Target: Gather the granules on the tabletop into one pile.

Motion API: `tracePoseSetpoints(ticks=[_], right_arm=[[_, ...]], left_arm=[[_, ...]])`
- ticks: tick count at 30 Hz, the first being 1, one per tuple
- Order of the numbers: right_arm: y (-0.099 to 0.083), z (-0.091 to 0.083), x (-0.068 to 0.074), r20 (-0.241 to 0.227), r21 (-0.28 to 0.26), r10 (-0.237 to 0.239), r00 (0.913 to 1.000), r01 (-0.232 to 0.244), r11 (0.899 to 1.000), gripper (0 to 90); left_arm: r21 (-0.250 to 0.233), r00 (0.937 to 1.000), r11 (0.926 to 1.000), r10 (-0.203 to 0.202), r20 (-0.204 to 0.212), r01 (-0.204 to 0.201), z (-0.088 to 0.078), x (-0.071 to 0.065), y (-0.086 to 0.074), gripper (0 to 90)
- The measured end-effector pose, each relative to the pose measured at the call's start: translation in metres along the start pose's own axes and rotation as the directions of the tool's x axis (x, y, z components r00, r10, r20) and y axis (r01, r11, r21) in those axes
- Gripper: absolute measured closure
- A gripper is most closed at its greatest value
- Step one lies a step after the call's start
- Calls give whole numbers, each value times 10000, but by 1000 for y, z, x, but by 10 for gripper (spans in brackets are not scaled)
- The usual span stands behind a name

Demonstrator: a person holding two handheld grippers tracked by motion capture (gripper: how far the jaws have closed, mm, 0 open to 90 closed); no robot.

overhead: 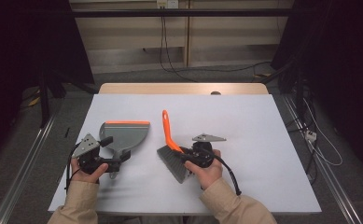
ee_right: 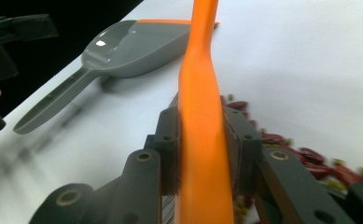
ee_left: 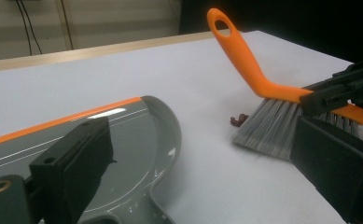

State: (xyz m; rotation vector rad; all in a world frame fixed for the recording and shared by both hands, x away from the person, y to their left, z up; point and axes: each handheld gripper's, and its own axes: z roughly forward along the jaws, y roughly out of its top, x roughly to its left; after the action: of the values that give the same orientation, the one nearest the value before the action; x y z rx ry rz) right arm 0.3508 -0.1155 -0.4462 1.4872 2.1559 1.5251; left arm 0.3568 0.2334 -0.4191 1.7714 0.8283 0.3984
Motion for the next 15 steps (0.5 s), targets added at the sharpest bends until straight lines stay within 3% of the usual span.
tracePoseSetpoints(ticks=[8, 13, 15], right_arm=[[4, -13, -15, 336, -65, -123, 9994, 126, 9999, 704], [8, -19, -19, 264, -266, -152, 9995, 159, 9995, 711], [12, -22, -20, -30, -478, 94, 10000, -95, 9988, 712]], left_arm=[[5, 10000, 10000, 5, -13, -5, 0, 0, 0, 57], [12, 10000, 10000, 9, -21, -9, 0, 0, 0, 57], [18, 10000, 10000, 11, -29, -11, 1, 0, 0, 57]])
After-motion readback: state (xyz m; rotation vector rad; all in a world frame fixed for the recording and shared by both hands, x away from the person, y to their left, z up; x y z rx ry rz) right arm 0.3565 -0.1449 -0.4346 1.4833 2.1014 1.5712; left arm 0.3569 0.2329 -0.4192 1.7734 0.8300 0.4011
